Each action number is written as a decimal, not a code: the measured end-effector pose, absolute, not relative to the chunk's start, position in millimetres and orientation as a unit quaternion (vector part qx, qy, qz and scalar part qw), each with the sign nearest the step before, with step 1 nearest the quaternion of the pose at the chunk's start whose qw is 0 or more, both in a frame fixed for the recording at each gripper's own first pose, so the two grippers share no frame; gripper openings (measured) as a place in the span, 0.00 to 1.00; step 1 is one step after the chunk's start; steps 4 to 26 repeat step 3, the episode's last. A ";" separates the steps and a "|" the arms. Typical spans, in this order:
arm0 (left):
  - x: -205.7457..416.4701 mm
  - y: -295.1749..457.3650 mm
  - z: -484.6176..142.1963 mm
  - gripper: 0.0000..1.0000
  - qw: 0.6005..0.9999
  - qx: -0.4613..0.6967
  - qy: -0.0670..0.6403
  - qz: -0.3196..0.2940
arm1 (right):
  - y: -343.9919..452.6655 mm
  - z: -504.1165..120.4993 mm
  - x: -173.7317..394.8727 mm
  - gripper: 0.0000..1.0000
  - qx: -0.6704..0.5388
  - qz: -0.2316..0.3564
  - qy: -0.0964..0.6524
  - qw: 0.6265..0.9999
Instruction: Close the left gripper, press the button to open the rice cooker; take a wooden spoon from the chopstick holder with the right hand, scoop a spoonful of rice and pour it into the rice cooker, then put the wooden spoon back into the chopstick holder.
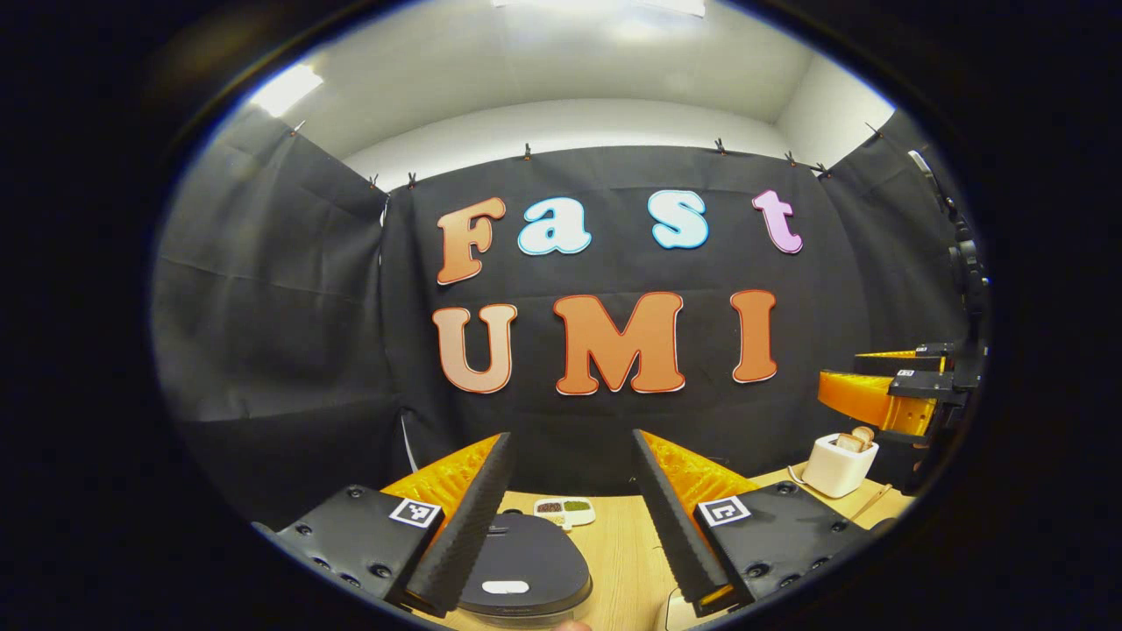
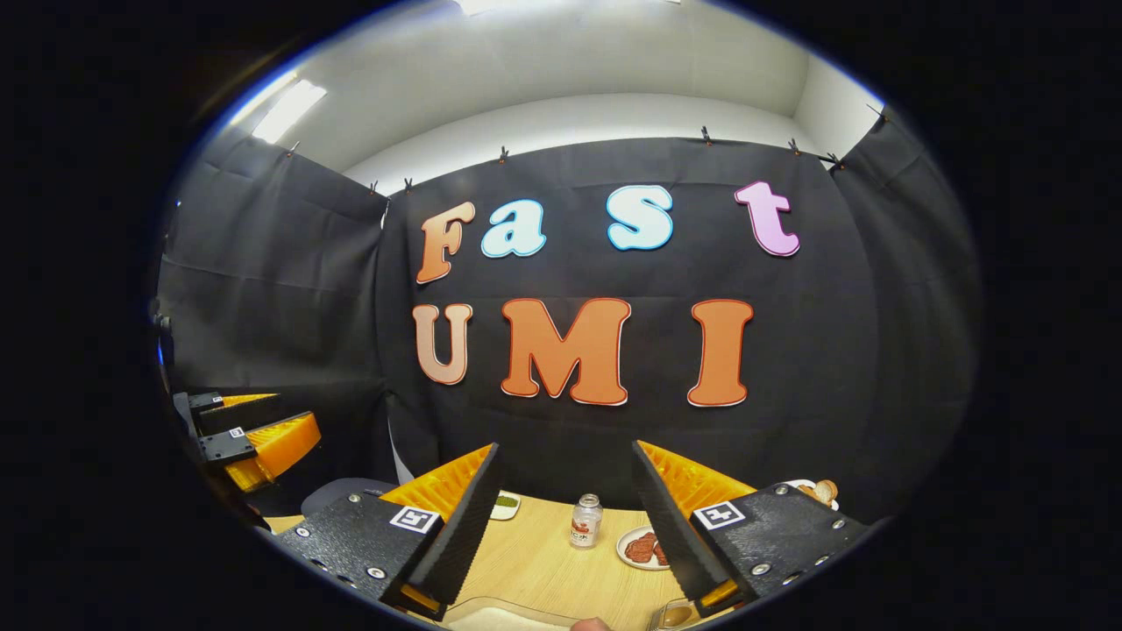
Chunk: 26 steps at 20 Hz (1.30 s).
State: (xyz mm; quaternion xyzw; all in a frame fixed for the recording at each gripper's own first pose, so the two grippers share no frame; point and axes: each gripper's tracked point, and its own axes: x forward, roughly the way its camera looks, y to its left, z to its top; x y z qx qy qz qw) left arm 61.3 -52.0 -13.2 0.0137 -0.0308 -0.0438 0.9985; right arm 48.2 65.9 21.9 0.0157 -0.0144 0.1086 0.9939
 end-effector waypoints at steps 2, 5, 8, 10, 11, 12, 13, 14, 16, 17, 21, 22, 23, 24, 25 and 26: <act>60.3 -55.2 -11.3 0.85 0.998 0.014 -0.038 -0.047 | 66.2 24.0 47.9 0.90 0.016 0.108 -0.018 0.994; 60.2 -57.3 -9.8 0.85 0.998 0.013 -0.039 -0.051 | 66.2 24.5 48.0 0.90 0.016 0.109 -0.019 0.994; 60.2 -57.3 -9.8 0.85 0.998 0.013 -0.039 -0.051 | 66.2 24.5 48.0 0.90 0.016 0.109 -0.019 0.994; 60.2 -57.3 -9.8 0.85 0.998 0.013 -0.039 -0.051 | 66.2 24.5 48.0 0.90 0.016 0.109 -0.019 0.994; 60.2 -57.3 -9.8 0.85 0.998 0.013 -0.039 -0.051 | 66.2 24.5 48.0 0.90 0.016 0.109 -0.019 0.994; 60.2 -57.3 -9.8 0.85 0.998 0.013 -0.039 -0.051 | 66.2 24.5 48.0 0.90 0.016 0.109 -0.019 0.994; 60.2 -57.3 -9.8 0.85 0.998 0.013 -0.039 -0.051 | 66.2 24.5 48.0 0.90 0.016 0.109 -0.019 0.994; 60.2 -57.3 -9.8 0.85 0.998 0.013 -0.039 -0.051 | 66.2 24.5 48.0 0.90 0.016 0.109 -0.019 0.994; 60.2 -57.3 -9.8 0.85 0.998 0.013 -0.039 -0.051 | 66.2 24.5 48.0 0.90 0.016 0.109 -0.019 0.994; 60.2 -57.3 -9.8 0.85 0.998 0.013 -0.039 -0.051 | 66.2 24.5 48.0 0.90 0.016 0.109 -0.019 0.994; 60.2 -57.3 -9.8 0.85 0.998 0.013 -0.039 -0.051 | 66.2 24.5 48.0 0.90 0.016 0.109 -0.019 0.994; 60.2 -57.3 -9.8 0.85 0.998 0.013 -0.039 -0.051 | 66.2 24.5 48.0 0.90 0.016 0.109 -0.019 0.994; 60.2 -57.3 -9.8 0.85 0.998 0.013 -0.039 -0.051 | 66.2 24.5 48.0 0.90 0.016 0.109 -0.019 0.994; 60.2 -57.3 -9.8 0.85 0.998 0.013 -0.039 -0.051 | 66.2 24.5 48.0 0.90 0.016 0.109 -0.019 0.994; 60.2 -57.3 -9.8 0.85 0.998 0.013 -0.039 -0.051 | 66.2 24.5 48.0 0.90 0.016 0.109 -0.019 0.994; 60.2 -57.3 -9.8 0.85 0.998 0.013 -0.039 -0.051 | 66.2 24.5 48.0 0.90 0.016 0.109 -0.019 0.994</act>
